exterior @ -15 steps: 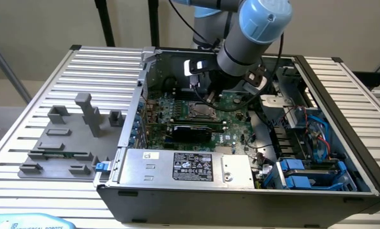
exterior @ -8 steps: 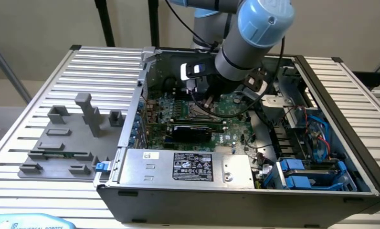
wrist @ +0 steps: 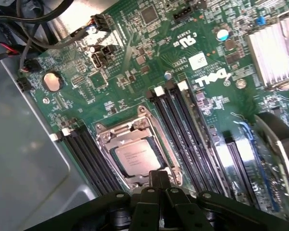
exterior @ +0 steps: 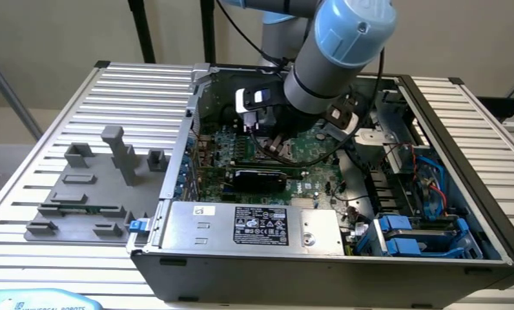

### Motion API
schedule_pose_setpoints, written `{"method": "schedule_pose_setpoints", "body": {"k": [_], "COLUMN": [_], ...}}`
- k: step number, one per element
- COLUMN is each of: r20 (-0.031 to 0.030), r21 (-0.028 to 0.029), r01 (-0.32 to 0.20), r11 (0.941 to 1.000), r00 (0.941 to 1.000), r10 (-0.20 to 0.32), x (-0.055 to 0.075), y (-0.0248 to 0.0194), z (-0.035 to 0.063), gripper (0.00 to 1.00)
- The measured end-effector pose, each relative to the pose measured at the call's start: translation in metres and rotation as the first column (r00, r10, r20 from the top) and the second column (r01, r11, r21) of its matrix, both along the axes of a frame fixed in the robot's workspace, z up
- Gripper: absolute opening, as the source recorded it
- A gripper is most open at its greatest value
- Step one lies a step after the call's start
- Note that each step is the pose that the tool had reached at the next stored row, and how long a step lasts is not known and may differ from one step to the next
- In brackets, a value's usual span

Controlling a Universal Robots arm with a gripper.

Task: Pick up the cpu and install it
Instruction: 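Install the second cpu locking lever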

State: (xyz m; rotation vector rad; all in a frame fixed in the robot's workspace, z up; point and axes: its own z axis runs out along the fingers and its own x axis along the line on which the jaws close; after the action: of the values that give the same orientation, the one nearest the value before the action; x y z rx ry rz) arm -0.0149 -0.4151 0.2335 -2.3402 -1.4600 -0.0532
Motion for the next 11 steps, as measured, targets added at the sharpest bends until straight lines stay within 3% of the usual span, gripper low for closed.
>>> {"method": "schedule_pose_setpoints", "body": {"k": [6,11], "r20": [-0.0003,-0.003], "r21": [0.0002,0.0017], "r01": [0.0,0.0], "r11": [1.0,1.0], "r00": [1.0,1.0], "r10": [0.0,0.0], "x": [-0.012,-0.025], "y": [-0.0099,-0.0115], "z": [0.0072,0.0087], "gripper": [0.11,0.11]}}
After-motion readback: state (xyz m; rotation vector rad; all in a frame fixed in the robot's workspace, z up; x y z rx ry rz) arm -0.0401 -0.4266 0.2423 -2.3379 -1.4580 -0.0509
